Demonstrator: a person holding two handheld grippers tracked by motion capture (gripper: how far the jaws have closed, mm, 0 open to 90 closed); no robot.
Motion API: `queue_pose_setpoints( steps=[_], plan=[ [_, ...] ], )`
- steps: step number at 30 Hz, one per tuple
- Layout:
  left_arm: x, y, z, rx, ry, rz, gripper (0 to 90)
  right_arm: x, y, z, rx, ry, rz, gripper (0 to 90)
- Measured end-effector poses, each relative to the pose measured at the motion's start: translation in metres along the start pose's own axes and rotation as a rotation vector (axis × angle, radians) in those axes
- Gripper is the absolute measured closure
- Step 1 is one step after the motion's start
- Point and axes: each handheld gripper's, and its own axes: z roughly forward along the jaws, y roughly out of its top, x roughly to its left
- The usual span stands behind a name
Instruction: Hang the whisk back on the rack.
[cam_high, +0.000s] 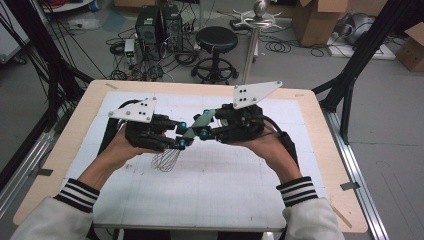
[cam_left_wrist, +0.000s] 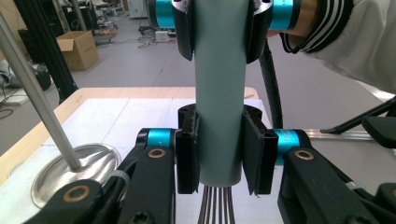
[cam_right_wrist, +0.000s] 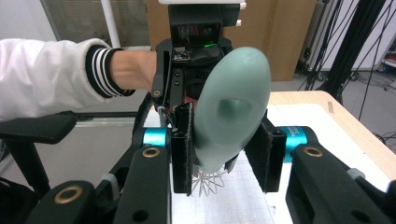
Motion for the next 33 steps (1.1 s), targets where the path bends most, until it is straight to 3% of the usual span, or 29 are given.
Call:
queue_pose_setpoints(
  steps=[7, 11, 15, 20, 21, 22, 25, 27, 30, 33],
  plan=[
    [0.001, -0.001, 0.002, 0.006, -0.002, 0.002, 69.0, 0.001, 0.0, 0.001, 0.018, -0.001, 0.006, 65.6],
    [0.001, -0.002, 0.002, 0.014, 0.026, 0.007, 66.5, 0.001, 0.001, 0.001, 0.025, -0.02, -0.01, 65.7],
    [0.001, -0.004, 0.002, 0.04, 0.044, 0.016, 55.7, 0.0, 0.002, -0.001, 0.026, -0.035, 0.001, 65.8],
    [0.002, -0.005, 0.0, 0.062, 0.097, 0.007, 39.8, -0.002, 0.001, -0.006, 0.039, -0.056, 0.025, 65.8],
    [0.002, -0.005, -0.001, 0.071, 0.114, 0.005, 36.1, -0.002, 0.001, -0.007, 0.039, -0.055, 0.034, 65.8],
    [0.001, -0.006, -0.002, 0.082, 0.133, -0.001, 25.3, -0.002, 0.001, -0.01, 0.036, -0.061, 0.042, 65.8],
    [-0.002, -0.009, -0.007, 0.087, 0.159, -0.02, 17.8, -0.003, 0.001, -0.013, 0.04, -0.081, 0.058, 65.8],
    [-0.004, -0.01, -0.01, 0.101, 0.207, -0.044, 7.3, -0.004, 0.0, -0.017, 0.04, -0.09, 0.079, 65.8],
    [-0.005, -0.014, -0.017, 0.115, 0.239, -0.043, 1.7, -0.006, -0.001, -0.023, 0.043, -0.117, 0.112, 65.7],
    [-0.008, -0.018, -0.026, 0.124, 0.262, -0.038, 1.7, -0.008, -0.001, -0.03, 0.054, -0.141, 0.137, 65.7]
  ],
)
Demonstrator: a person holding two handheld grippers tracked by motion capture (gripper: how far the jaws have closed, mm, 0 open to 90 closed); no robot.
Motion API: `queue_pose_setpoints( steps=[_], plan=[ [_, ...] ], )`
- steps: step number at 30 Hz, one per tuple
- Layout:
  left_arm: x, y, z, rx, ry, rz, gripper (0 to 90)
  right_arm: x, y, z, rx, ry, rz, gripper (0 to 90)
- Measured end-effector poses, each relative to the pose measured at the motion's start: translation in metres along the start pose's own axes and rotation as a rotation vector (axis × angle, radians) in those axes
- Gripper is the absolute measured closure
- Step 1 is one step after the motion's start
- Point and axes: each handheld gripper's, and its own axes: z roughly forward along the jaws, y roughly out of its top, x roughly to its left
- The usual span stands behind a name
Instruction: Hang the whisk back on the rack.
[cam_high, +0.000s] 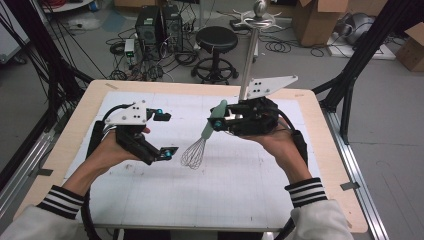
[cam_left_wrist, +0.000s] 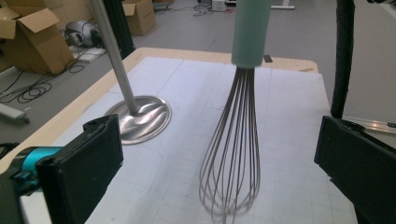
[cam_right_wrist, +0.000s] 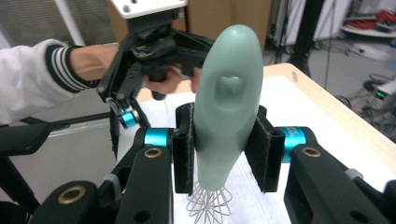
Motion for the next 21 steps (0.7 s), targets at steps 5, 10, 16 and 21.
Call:
queue_pose_setpoints(
  steps=[5, 10, 16, 21],
  plan=[
    [0.0, -0.012, -0.011, 0.004, 0.025, -0.009, 1.7, -0.007, 0.0, -0.013, 0.022, -0.061, 0.041, 65.8],
    [0.0, -0.028, -0.023, 0.006, 0.039, -0.031, 1.7, -0.012, 0.0, -0.021, 0.035, -0.1, 0.054, 65.7],
    [0.0, -0.047, -0.038, 0.015, 0.059, -0.07, 1.7, -0.018, 0.003, -0.029, 0.065, -0.134, 0.058, 65.7],
    [-0.001, -0.061, -0.051, 0.0, 0.087, -0.1, 1.7, -0.022, 0.006, -0.034, 0.091, -0.16, 0.066, 65.7]
  ],
)
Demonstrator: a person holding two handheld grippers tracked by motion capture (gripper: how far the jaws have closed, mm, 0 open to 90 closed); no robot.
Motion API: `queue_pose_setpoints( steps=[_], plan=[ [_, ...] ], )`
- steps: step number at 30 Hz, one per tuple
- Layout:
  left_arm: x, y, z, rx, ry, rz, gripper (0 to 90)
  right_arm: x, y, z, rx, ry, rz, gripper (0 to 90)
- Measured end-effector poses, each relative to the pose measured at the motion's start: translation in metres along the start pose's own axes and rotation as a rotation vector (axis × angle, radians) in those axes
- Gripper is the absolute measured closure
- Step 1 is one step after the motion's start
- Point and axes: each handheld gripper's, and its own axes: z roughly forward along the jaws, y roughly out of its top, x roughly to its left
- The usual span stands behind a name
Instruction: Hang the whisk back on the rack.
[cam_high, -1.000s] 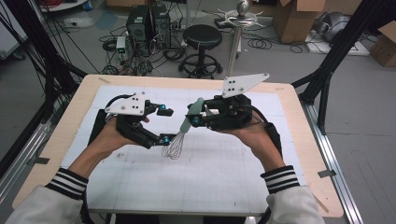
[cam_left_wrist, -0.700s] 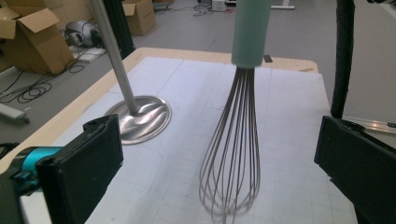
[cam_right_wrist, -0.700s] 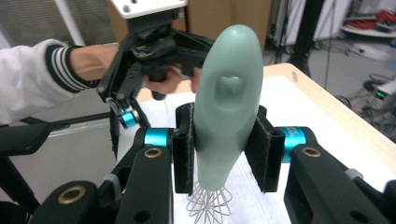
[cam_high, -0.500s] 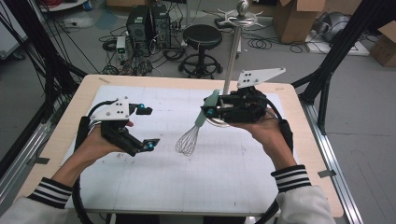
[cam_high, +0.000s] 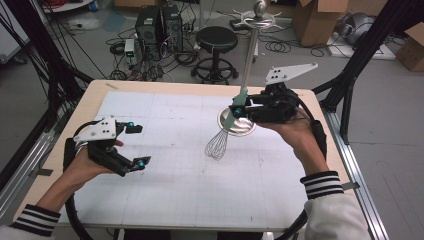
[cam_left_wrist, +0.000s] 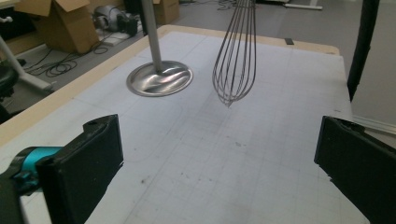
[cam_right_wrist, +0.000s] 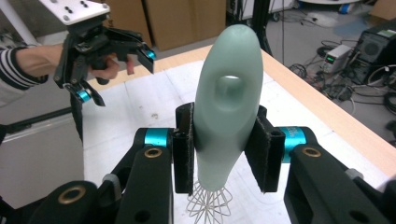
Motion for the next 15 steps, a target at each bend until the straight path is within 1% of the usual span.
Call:
queue_pose_setpoints(
  steps=[2, 5, 7, 8, 9, 10, 12, 15],
  plan=[
    [0.0, -0.006, -0.005, 0.005, 0.01, -0.004, 1.7, -0.002, 0.001, -0.002, 0.001, -0.005, -0.005, 65.7],
    [0.001, -0.014, -0.011, 0.008, 0.024, -0.011, 1.7, -0.005, 0.002, -0.006, 0.005, -0.012, 0.001, 65.7],
    [0.002, -0.018, -0.014, 0.009, 0.029, -0.026, 1.7, -0.007, 0.003, -0.008, 0.009, -0.02, 0.002, 65.7],
    [0.002, -0.02, -0.015, 0.01, 0.028, -0.027, 1.7, -0.009, 0.003, -0.009, 0.01, -0.028, 0.012, 65.7],
    [0.003, -0.023, -0.016, 0.003, 0.023, -0.037, 1.7, -0.009, 0.003, -0.009, 0.01, -0.028, 0.012, 65.7],
    [0.003, -0.024, -0.018, 0.006, 0.022, -0.038, 1.7, -0.011, 0.004, -0.011, 0.012, -0.03, 0.012, 65.7],
    [0.003, -0.027, -0.02, -0.016, 0.014, -0.047, 1.7, -0.013, 0.005, -0.013, 0.007, -0.037, 0.018, 65.7],
    [0.003, -0.031, -0.024, -0.021, 0.015, -0.05, 1.7, -0.017, 0.008, -0.015, 0.01, -0.052, 0.025, 65.7]
  ],
)
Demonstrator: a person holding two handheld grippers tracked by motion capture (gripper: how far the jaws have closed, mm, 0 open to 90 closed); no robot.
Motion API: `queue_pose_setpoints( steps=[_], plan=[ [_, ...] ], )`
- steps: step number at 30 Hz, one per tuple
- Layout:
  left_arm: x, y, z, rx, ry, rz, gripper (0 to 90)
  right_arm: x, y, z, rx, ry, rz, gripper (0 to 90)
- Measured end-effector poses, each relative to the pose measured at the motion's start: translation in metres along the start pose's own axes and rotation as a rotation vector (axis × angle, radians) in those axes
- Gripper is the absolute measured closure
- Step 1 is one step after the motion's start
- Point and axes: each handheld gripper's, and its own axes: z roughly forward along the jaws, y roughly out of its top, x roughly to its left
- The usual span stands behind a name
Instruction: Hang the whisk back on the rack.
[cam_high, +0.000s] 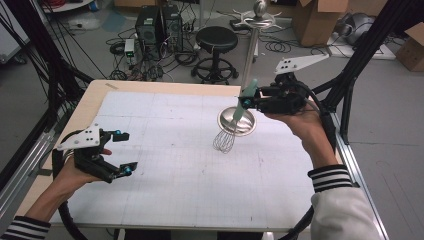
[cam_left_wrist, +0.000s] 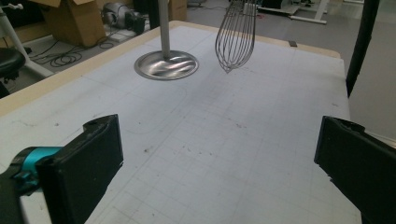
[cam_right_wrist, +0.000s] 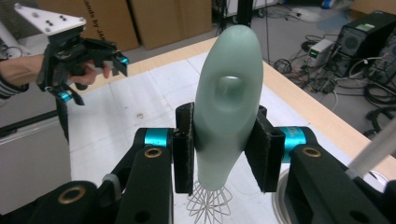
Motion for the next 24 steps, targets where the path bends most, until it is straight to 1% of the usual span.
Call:
queue_pose_setpoints(
  steps=[3, 7, 13, 18, 20, 22, 24],
  plan=[
    [0.001, -0.004, -0.002, -0.001, 0.002, -0.001, 1.7, -0.003, 0.002, -0.002, 0.011, -0.022, 0.009, 65.7],
    [0.002, -0.009, -0.003, -0.011, -0.01, -0.011, 1.7, -0.007, 0.005, -0.003, 0.013, -0.048, 0.026, 65.7],
    [0.002, -0.016, -0.006, -0.035, -0.002, -0.025, 1.7, -0.014, 0.011, -0.006, 0.012, -0.086, 0.048, 65.7],
    [0.001, -0.021, -0.007, -0.052, 0.006, -0.019, 1.7, -0.02, 0.015, -0.007, 0.011, -0.113, 0.063, 65.7],
    [0.0, -0.021, -0.007, -0.047, 0.014, -0.008, 1.7, -0.022, 0.018, -0.007, 0.011, -0.128, 0.07, 65.7],
    [-0.001, -0.021, -0.008, -0.054, 0.025, -0.002, 1.7, -0.023, 0.02, -0.007, 0.018, -0.137, 0.079, 65.7],
    [-0.001, -0.021, -0.008, -0.06, 0.019, 0.001, 1.7, -0.025, 0.023, -0.006, 0.017, -0.15, 0.081, 65.7]
  ],
)
